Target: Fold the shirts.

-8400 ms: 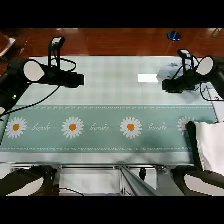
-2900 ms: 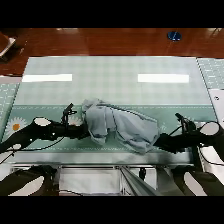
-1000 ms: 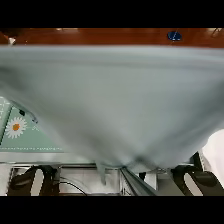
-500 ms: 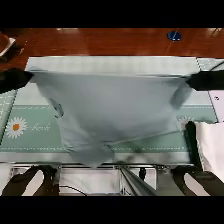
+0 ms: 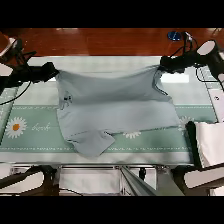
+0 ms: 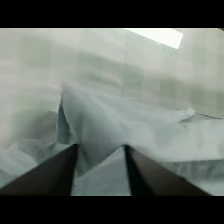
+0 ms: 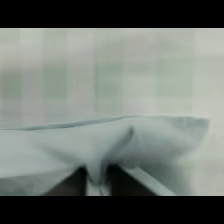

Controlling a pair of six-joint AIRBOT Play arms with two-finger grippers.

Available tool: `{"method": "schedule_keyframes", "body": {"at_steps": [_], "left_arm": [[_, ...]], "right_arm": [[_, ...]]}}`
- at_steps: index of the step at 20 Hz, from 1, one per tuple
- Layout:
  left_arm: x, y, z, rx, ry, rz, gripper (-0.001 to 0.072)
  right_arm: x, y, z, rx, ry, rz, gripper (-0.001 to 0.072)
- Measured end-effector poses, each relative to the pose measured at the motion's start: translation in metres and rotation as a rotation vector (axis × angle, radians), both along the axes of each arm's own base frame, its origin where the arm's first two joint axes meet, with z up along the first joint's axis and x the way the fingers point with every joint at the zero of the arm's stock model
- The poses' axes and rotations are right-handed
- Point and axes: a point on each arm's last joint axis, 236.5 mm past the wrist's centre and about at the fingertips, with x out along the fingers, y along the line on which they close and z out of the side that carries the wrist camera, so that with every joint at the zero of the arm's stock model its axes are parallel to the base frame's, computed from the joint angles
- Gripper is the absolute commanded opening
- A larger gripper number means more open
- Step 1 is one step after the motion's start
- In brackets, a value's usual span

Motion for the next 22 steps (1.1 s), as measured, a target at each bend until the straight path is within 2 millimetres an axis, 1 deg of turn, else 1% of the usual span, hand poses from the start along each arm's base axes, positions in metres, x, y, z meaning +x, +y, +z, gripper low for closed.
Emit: {"method": "schedule_keyframes", "body": {"at_steps": [1, 3, 5, 7, 9, 11, 12, 14, 16, 17, 19, 20, 22], "left_arm": [[0.001, -0.001, -0.005, -0.009, 0.016, -0.004, 0.0509], [-0.009, 0.0, -0.017, -0.002, 0.075, -0.046, 0.0509], [-0.033, 0.016, -0.036, 0.025, 0.184, -0.092, 0.0509], [-0.07, 0.033, -0.055, 0.026, 0.318, -0.135, 0.0508], [-0.116, 0.047, -0.066, -0.003, 0.438, -0.153, 0.0508], [-0.165, 0.051, -0.074, -0.04, 0.521, -0.142, 0.0508], [-0.184, 0.049, -0.079, -0.062, 0.544, -0.127, 0.0508], [-0.223, 0.032, -0.089, -0.131, 0.588, -0.111, 0.0508], [-0.254, 0.016, -0.102, -0.185, 0.621, -0.098, 0.0508], [-0.265, 0.011, -0.108, -0.201, 0.635, -0.088, 0.0508], [-0.274, 0.001, -0.114, -0.241, 0.641, -0.071, 0.0508], [-0.276, -0.003, -0.117, -0.26, 0.639, -0.059, 0.0507], [-0.277, -0.009, -0.122, -0.291, 0.64, -0.041, 0.0507]], "right_arm": [[0.007, -0.001, -0.004, 0.045, 0.013, -0.017, 0.0413], [0.013, -0.011, -0.001, 0.114, 0.032, -0.025, 0.0411], [0.002, -0.035, 0.003, 0.127, 0.069, -0.008, 0.0406], [-0.023, -0.068, 0.01, 0.092, 0.12, 0.005, 0.0406], [-0.064, -0.106, 0.012, 0.038, 0.191, -0.025, 0.0406], [-0.105, -0.139, 0.009, 0.01, 0.236, -0.118, 0.0406], [-0.125, -0.147, 0.005, 0.011, 0.246, -0.17, 0.0406], [-0.166, -0.149, -0.005, 0.03, 0.259, -0.249, 0.0406], [-0.199, -0.142, -0.018, 0.038, 0.25, -0.303, 0.0406], [-0.213, -0.137, -0.024, 0.046, 0.254, -0.318, 0.0406], [-0.233, -0.127, -0.034, 0.057, 0.256, -0.333, 0.0406], [-0.242, -0.122, -0.039, 0.06, 0.266, -0.331, 0.0406], [-0.252, -0.115, -0.044, 0.071, 0.276, -0.329, 0.0406]]}}
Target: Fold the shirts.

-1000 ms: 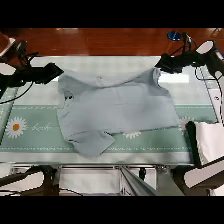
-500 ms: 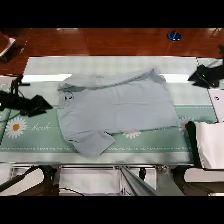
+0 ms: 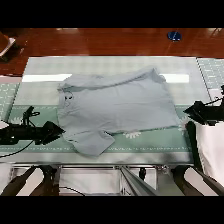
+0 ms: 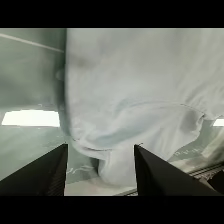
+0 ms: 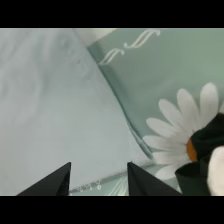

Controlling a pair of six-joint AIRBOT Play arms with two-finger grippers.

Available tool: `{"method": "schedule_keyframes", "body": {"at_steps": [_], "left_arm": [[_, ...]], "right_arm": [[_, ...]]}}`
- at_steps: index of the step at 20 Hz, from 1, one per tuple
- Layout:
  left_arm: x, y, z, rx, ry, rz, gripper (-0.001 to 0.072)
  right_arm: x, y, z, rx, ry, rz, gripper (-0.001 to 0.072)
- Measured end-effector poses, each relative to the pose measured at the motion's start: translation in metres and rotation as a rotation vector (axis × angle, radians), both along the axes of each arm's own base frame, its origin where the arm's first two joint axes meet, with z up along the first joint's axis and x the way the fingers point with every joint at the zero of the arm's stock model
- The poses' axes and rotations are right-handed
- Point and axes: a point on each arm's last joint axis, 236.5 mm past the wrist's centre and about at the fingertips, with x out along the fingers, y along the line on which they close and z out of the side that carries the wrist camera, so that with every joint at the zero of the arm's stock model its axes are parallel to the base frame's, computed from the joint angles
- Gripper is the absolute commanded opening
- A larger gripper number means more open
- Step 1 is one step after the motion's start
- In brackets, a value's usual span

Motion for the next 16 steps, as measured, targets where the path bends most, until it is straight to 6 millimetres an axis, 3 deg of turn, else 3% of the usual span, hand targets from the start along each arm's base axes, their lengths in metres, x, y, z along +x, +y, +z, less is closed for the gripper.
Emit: {"method": "schedule_keyframes", "body": {"at_steps": [6, 7, 8, 9, 13, 16], "left_arm": [[-0.004, -0.019, -0.02, -0.033, 0.047, 0.001, 0.0505], [-0.003, -0.026, -0.022, -0.042, 0.051, -0.007, 0.0458], [-0.001, -0.03, -0.025, -0.04, 0.045, -0.011, 0.017], [0.002, -0.031, -0.03, -0.02, 0.038, -0.017, 0.0019], [0.008, -0.038, -0.036, 0.0, 0.008, -0.041, 0.0016], [0.011, -0.04, -0.037, 0.01, -0.007, -0.051, 0.0015]], "right_arm": [[-0.008, 0.006, -0.004, 0.014, 0.003, -0.006, 0.0406], [-0.007, 0.003, -0.004, 0.009, -0.004, -0.018, 0.0406], [-0.006, -0.003, -0.004, 0.003, -0.011, -0.039, 0.0406], [-0.005, -0.012, -0.004, -0.002, -0.017, -0.072, 0.0406], [-0.023, -0.041, -0.012, 0.004, 0.024, -0.183, 0.0406], [-0.043, -0.027, -0.034, 0.079, 0.125, -0.17, 0.0406]]}}
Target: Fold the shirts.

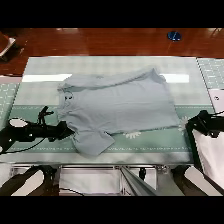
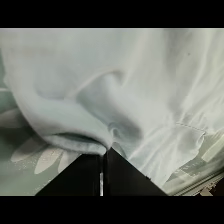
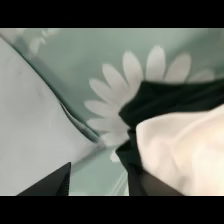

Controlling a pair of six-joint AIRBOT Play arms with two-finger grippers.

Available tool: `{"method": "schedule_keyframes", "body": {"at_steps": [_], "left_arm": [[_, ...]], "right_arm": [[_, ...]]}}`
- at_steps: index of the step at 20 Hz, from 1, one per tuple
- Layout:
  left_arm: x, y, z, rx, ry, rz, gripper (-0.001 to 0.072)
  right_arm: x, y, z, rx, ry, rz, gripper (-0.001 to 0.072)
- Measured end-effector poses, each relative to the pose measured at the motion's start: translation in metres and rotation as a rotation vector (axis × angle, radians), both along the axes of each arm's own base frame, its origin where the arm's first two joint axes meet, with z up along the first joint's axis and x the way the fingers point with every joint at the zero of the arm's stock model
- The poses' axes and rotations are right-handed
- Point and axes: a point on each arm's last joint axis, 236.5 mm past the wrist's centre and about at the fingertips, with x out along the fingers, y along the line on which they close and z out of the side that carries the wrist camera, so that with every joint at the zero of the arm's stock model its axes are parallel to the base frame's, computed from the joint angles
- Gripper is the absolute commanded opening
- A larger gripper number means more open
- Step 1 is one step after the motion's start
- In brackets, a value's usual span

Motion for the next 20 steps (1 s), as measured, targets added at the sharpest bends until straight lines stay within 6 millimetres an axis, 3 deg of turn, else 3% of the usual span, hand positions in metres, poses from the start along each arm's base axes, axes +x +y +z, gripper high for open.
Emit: {"method": "schedule_keyframes", "body": {"at_steps": [4, 8, 9, 11, 13, 15, 16, 18, 20], "left_arm": [[0.003, 0.001, -0.001, 0.008, -0.01, 0.002, 0.0016], [0.003, 0.001, -0.001, 0.01, -0.013, 0.001, 0.0016], [0.003, 0.001, -0.001, 0.011, -0.013, 0.001, 0.0016], [0.004, 0.001, -0.001, 0.012, -0.015, 0.001, 0.0016], [0.014, 0.006, 0.002, 0.035, -0.046, 0.001, 0.0016], [0.042, 0.016, 0.02, 0.072, -0.133, -0.002, 0.0016], [0.062, 0.017, 0.04, 0.066, -0.197, 0.004, 0.0016], [0.105, 0.021, 0.094, 0.073, -0.352, 0.0, 0.0016], [0.149, 0.025, 0.174, 0.088, -0.562, 0.007, 0.0016]], "right_arm": [[-0.005, 0.027, -0.024, 0.103, 0.072, 0.056, 0.0406], [0.017, 0.049, -0.036, 0.175, 0.056, 0.084, 0.0406], [0.025, 0.054, -0.038, 0.186, 0.051, 0.094, 0.037], [0.042, 0.057, -0.043, 0.173, 0.036, 0.118, 0.0027], [0.064, 0.058, -0.041, 0.135, -0.006, 0.164, 0.0029], [0.098, 0.062, -0.017, 0.119, -0.09, 0.219, 0.0029], [0.114, 0.064, -0.001, 0.107, -0.133, 0.254, 0.0029], [0.151, 0.066, 0.048, 0.073, -0.245, 0.315, 0.0029], [0.184, 0.069, 0.116, 0.01, -0.391, 0.371, 0.0029]]}}
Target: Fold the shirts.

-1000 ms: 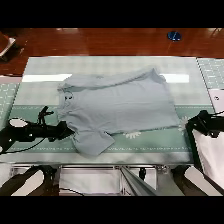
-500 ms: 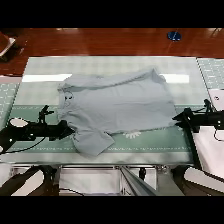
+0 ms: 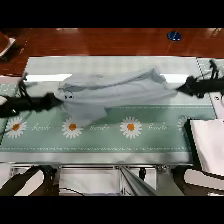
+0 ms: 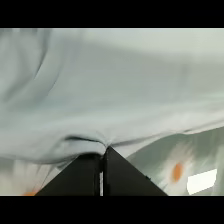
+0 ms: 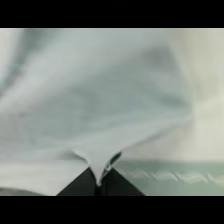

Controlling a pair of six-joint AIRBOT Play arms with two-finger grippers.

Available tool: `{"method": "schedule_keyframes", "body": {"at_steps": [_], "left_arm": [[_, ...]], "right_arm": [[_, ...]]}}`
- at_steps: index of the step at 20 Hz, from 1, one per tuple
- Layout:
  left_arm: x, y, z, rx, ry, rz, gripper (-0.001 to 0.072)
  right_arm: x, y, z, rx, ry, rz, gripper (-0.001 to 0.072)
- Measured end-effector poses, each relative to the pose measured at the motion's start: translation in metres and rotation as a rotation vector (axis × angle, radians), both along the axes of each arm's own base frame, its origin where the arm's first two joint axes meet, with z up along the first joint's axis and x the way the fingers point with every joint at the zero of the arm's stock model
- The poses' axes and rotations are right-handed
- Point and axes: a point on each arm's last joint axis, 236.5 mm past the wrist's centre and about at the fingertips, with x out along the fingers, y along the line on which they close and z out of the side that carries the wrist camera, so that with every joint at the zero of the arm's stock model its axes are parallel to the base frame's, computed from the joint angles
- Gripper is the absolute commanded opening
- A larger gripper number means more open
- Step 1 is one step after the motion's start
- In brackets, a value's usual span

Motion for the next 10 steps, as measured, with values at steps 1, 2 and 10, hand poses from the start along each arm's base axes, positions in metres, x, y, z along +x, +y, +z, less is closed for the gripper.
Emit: {"method": "schedule_keyframes", "body": {"at_steps": [1, 2, 10], "left_arm": [[0.017, 0.002, 0.048, 0.019, -0.117, -0.003, 0.0015], [0.028, 0.005, 0.097, 0.034, -0.236, 0.0, 0.0016], [-0.056, 0.036, 0.394, 0.396, -0.946, 0.135, 0.0016]], "right_arm": [[0.013, 0.001, 0.042, -0.033, -0.098, 0.016, 0.0029], [0.022, 0.003, 0.085, -0.065, -0.198, 0.026, 0.0029], [-0.083, 0.022, 0.375, -0.428, -0.888, -0.046, 0.0029]]}}
